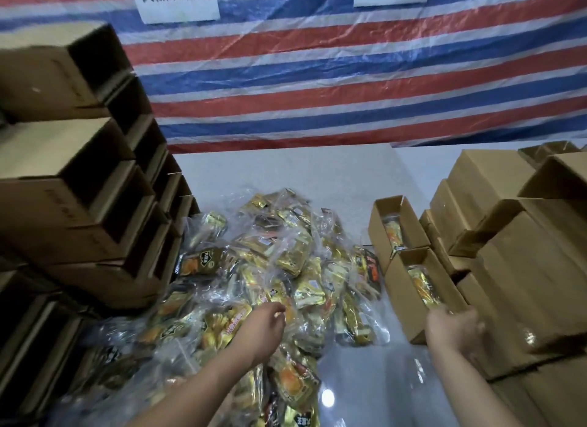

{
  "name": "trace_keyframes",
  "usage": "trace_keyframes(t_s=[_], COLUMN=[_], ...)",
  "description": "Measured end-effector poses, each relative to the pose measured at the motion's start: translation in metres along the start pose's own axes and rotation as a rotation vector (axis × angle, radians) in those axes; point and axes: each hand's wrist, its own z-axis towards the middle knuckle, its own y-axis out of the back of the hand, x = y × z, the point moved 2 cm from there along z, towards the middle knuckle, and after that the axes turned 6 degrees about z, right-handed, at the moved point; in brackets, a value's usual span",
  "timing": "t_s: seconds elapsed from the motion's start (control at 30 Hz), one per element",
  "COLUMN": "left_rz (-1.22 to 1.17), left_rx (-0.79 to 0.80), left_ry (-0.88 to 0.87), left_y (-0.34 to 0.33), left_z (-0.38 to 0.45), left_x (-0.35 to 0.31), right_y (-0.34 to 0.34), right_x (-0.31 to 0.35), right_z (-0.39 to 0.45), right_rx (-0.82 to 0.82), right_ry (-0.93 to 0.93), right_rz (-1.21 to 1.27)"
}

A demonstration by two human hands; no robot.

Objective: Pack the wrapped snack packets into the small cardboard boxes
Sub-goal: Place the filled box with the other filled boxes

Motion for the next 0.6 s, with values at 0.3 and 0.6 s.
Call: trace_keyframes(t_s=[0.3, 0.6], left_rz=[-0.131, -0.238], left_rx=[-0.077, -0.352], left_ry=[0.080, -0.027], left_y=[0.037, 0.148], left_z=[-0.055, -0.095], left_x=[0.045, 0.033], right_y=[-0.048, -0.053], right_x=[0.038, 0.088], right_z=[-0.135, -0.227], right_rx=[0.629, 0.859], right_ry=[0.457, 0.531], right_rz=[0.072, 0.026])
